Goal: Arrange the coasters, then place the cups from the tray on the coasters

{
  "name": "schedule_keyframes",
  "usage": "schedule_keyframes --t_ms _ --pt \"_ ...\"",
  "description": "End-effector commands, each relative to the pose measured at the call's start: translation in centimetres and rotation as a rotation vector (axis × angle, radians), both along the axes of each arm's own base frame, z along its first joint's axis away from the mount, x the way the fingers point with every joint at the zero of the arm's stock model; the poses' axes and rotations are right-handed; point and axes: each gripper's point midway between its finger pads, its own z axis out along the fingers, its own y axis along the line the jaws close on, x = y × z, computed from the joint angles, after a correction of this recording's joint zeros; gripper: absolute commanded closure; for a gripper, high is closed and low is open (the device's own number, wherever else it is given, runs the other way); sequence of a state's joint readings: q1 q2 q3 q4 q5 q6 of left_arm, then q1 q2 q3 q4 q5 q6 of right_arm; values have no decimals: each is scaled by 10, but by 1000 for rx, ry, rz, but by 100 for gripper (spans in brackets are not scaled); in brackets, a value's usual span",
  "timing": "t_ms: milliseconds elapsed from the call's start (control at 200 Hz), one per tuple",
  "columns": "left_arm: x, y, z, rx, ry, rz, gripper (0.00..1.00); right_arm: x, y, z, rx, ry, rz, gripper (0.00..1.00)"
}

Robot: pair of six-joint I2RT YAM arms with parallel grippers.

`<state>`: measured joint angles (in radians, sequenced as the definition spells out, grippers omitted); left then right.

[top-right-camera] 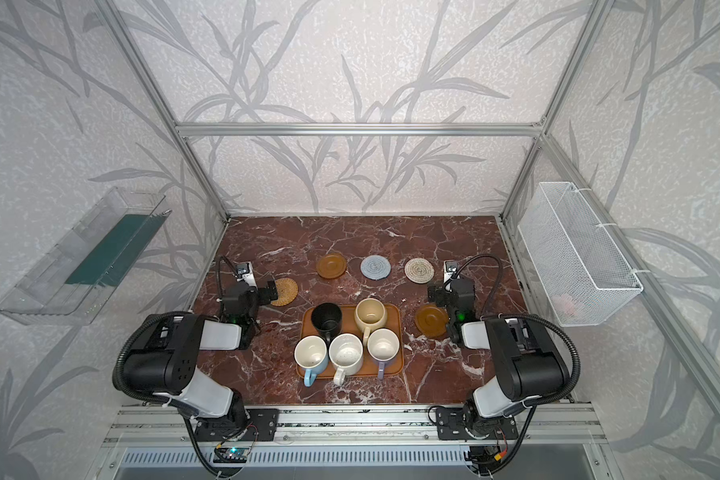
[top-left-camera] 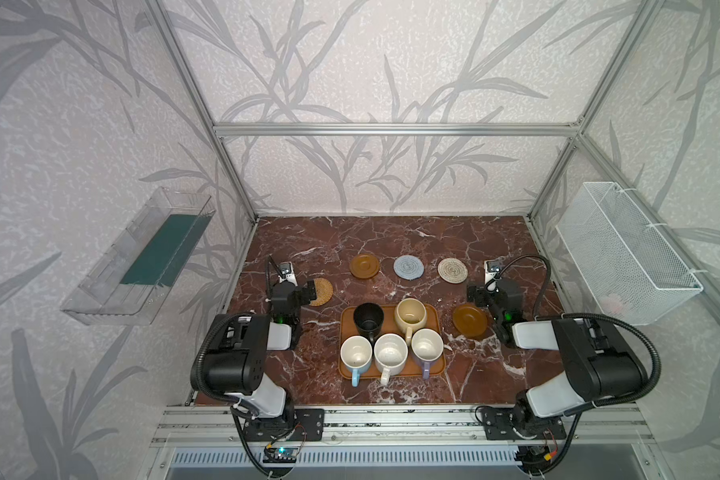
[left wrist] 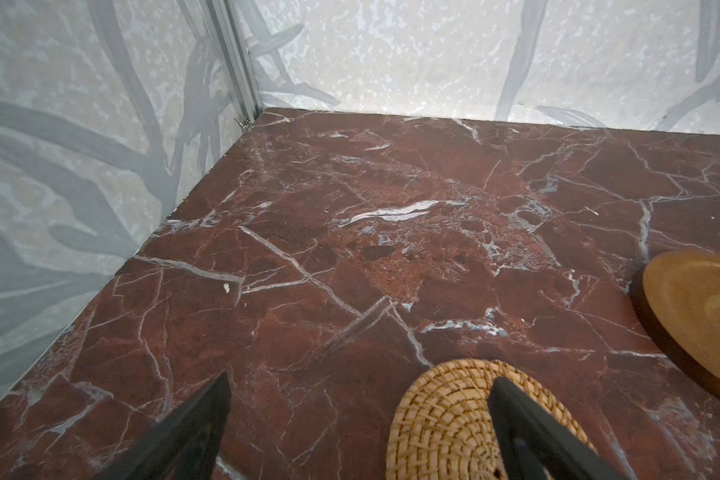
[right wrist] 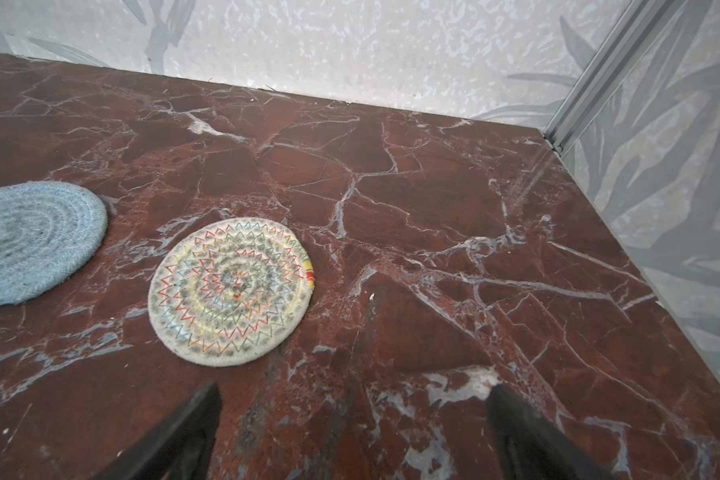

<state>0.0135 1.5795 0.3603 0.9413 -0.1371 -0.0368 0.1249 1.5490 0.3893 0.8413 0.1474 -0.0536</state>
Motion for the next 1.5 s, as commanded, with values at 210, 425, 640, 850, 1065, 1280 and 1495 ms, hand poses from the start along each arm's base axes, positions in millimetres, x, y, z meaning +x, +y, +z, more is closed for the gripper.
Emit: schedule_keyframes --t_ms 210,425,640,850,1065,1280,1495 --pt "6 0 11 5 -29 -7 1 5 0 9 3 -34 0 1" --pt "6 1 11 5 -29 -6 1 5 0 9 3 -34 0 1" --pt "6 1 11 5 -29 -4 1 5 0 9 4 -34 0 1" --pt "6 0 11 5 -29 -6 1 5 0 9 4 -34 0 1" --pt "6 1 11 6 -28 -5 1 5 0 10 2 -34 3 1" --pt "6 0 11 5 -29 -7 1 5 0 9 5 -34 1 1" --pt "2 6 12 5 -45 32 1 5 0 9 6 -34 1 1"
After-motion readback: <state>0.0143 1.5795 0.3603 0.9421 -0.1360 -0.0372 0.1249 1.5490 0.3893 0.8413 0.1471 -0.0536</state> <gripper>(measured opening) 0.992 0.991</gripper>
